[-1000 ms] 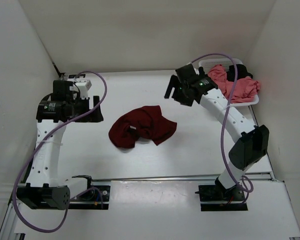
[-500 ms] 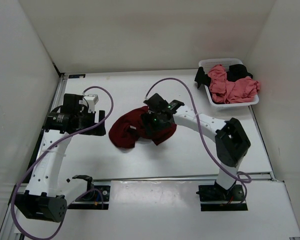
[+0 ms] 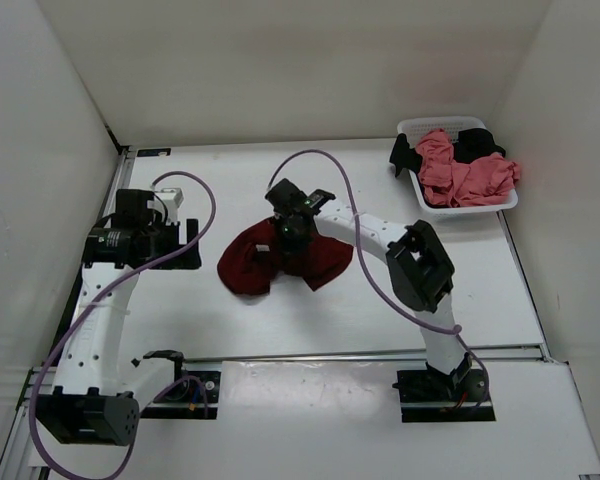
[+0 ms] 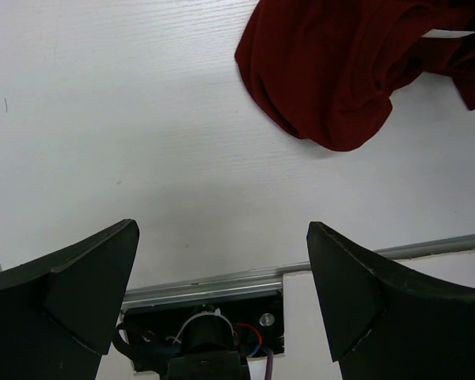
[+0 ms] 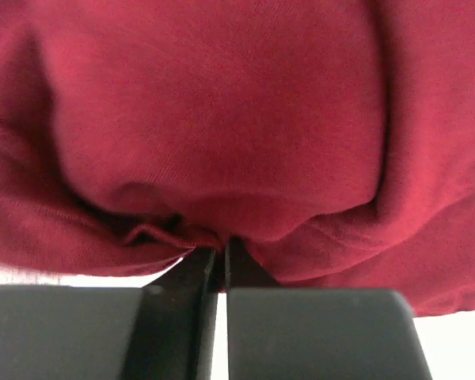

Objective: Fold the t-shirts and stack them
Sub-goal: Flatten out the tshirt

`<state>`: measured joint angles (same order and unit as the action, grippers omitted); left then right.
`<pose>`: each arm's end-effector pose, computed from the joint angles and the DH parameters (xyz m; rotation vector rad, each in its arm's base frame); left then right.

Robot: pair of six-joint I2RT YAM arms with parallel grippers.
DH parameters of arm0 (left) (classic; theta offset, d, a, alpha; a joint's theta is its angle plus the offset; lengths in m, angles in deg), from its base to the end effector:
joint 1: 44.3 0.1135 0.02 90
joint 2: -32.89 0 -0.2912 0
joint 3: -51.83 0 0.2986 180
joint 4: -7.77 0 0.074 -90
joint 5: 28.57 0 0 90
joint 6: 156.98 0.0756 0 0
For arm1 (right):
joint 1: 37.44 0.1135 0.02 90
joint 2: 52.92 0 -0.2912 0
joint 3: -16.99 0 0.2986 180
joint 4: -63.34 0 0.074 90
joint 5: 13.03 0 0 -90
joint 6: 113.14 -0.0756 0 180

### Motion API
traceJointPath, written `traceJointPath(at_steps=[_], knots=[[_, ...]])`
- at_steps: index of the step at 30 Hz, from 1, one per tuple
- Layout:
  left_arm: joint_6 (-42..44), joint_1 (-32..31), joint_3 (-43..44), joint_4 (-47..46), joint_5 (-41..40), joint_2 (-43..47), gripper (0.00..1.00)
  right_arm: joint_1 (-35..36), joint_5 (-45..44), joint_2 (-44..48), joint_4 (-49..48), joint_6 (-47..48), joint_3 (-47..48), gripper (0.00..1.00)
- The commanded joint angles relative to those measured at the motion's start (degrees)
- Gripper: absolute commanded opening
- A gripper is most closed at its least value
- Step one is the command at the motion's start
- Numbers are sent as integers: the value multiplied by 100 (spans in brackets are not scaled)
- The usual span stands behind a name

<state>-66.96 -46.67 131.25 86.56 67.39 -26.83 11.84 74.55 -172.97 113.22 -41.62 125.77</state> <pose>0.2304 -0.0174 0.3376 0.0917 2.5992 -0.1501 0.3487 0.4002 0.1762 -0.6978 2.5882 0.3374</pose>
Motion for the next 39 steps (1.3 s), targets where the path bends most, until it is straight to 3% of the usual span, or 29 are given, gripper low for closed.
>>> traceJointPath(at_steps=[1,4,9,13,17,20,23,26,27,28,30,32,35,36,38,39], knots=[[-1,114,107,-119,-103,171,100,257,-84,411,329,247,862,0],[-1,245,177,-172,-174,172,100,731,47,1174,495,705,1644,0],[-1,553,589,-225,-7,172,100,794,-109,2107,443,-198,2094,0],[-1,694,1152,-330,107,22,100,426,-207,2609,891,-998,1971,0],[-1,694,1592,-261,301,-364,100,-92,-259,3057,1171,-1167,1664,0],[-1,616,1715,-260,301,-531,100,-1023,134,3312,1252,-1036,999,0],[-1,440,1716,-198,301,-584,100,-1893,224,3444,1156,-290,435,12],[-1,352,1655,-85,573,-645,100,-2772,397,2963,1015,432,746,26],[-1,291,1654,-84,573,-646,100,-3009,870,2752,1015,433,932,35],[-1,133,1585,-32,486,-646,100,-3464,1083,2376,1015,137,1090,70],[-1,-43,1531,29,337,-698,100,-3818,1505,1961,1522,-260,1696,86],[-1,-236,1479,82,126,-751,100,-3672,1290,2072,1813,-402,1682,93],[-1,-290,1408,83,-59,-751,100,-2742,429,3090,1876,-340,314,100],[-1,-290,1269,83,-146,-690,100,-2139,-18,3641,1824,-471,-560,100],[-1,-290,1180,30,-200,-619,100,-1608,-162,4145,1823,-1129,-1461,100],[-1,-290,1101,30,-200,-480,100,-1118,-163,4643,1562,-1445,-2405,100]])
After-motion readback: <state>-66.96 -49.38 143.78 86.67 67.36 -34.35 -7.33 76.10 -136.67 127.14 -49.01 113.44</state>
